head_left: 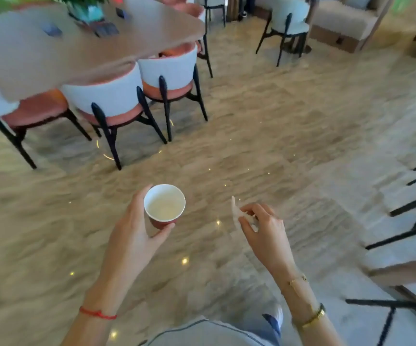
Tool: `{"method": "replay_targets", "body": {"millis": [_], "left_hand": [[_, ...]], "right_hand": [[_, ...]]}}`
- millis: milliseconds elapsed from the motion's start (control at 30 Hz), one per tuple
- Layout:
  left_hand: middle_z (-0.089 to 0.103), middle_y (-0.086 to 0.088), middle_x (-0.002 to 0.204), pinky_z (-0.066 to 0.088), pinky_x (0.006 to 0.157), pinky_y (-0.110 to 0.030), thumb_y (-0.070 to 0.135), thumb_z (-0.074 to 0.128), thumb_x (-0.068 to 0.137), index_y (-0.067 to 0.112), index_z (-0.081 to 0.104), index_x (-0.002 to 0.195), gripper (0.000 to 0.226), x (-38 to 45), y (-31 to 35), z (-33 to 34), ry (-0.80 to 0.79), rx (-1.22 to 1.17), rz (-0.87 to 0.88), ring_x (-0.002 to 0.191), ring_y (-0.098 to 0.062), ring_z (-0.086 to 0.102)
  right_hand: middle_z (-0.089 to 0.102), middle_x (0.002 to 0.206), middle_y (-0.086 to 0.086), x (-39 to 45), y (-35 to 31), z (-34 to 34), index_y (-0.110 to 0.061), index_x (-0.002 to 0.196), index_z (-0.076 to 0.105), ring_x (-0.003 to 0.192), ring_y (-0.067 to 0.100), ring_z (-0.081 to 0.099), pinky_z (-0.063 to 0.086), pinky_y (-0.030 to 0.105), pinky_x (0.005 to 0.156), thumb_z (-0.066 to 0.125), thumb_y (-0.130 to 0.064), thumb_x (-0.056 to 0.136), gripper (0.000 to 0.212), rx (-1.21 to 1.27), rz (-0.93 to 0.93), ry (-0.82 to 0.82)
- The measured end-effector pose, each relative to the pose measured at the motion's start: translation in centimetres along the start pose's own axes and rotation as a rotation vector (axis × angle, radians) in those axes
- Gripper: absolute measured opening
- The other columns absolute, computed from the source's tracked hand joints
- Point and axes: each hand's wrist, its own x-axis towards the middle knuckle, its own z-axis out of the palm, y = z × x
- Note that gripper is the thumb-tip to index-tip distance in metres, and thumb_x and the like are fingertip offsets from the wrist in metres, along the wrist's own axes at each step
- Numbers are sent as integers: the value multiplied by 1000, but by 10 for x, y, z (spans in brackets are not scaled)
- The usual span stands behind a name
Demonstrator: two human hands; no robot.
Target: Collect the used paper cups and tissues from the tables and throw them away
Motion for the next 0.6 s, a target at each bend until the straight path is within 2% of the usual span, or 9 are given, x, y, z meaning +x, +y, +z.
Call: {"method": "replay_targets", "body": {"millis": [100,200,333,400,467,533,600], "left_hand": [[57,5,129,50,83,-40,33,85,68,30,36,138,86,-5,-52,-40,92,7,-123,107,-24,60],[57,9,124,46,81,-32,33,84,69,32,35,136,83,-10,-97,-71,185,-24,-243,107,-19,58],[57,8,123,45,78,-30,32,84,70,28,38,136,80,-12,-147,-105,301,-7,-376,105,-20,59],[58,9,121,45,75,-29,31,84,70,27,39,135,79,-9,-170,-119,366,-12,-434,102,-18,59],[57,12,116,44,71,-18,31,84,70,27,40,133,77,-2,-194,-134,424,-7,-481,95,-13,57],[56,18,106,39,67,-4,30,84,69,28,42,131,75,9,-219,-149,489,-15,-536,86,-4,54],[55,25,97,39,64,0,30,85,69,32,42,129,74,25,-246,-167,545,-17,-578,84,5,56]], "right_hand": [[63,97,-3,26,-51,49,-15,103,67,86,14,59,47,24,72,67,-15,87,16,30,-102,-101],[62,96,-4,53,-97,95,-13,103,66,82,12,58,41,15,67,66,-13,87,16,38,-219,-213],[63,97,-1,86,-155,154,-11,103,67,83,15,59,48,24,70,66,-10,87,16,49,-361,-344],[62,97,-2,103,-182,184,-11,103,66,84,13,57,45,19,71,66,-10,87,16,58,-426,-399],[61,98,-4,122,-209,214,-13,104,66,83,9,55,39,10,71,66,-10,88,16,68,-485,-448],[61,98,-5,144,-238,246,-14,104,66,83,6,53,38,6,69,65,-11,88,16,72,-530,-498],[61,98,-4,170,-270,280,-15,105,66,84,6,52,38,6,71,64,-11,88,17,83,-564,-534]]}}
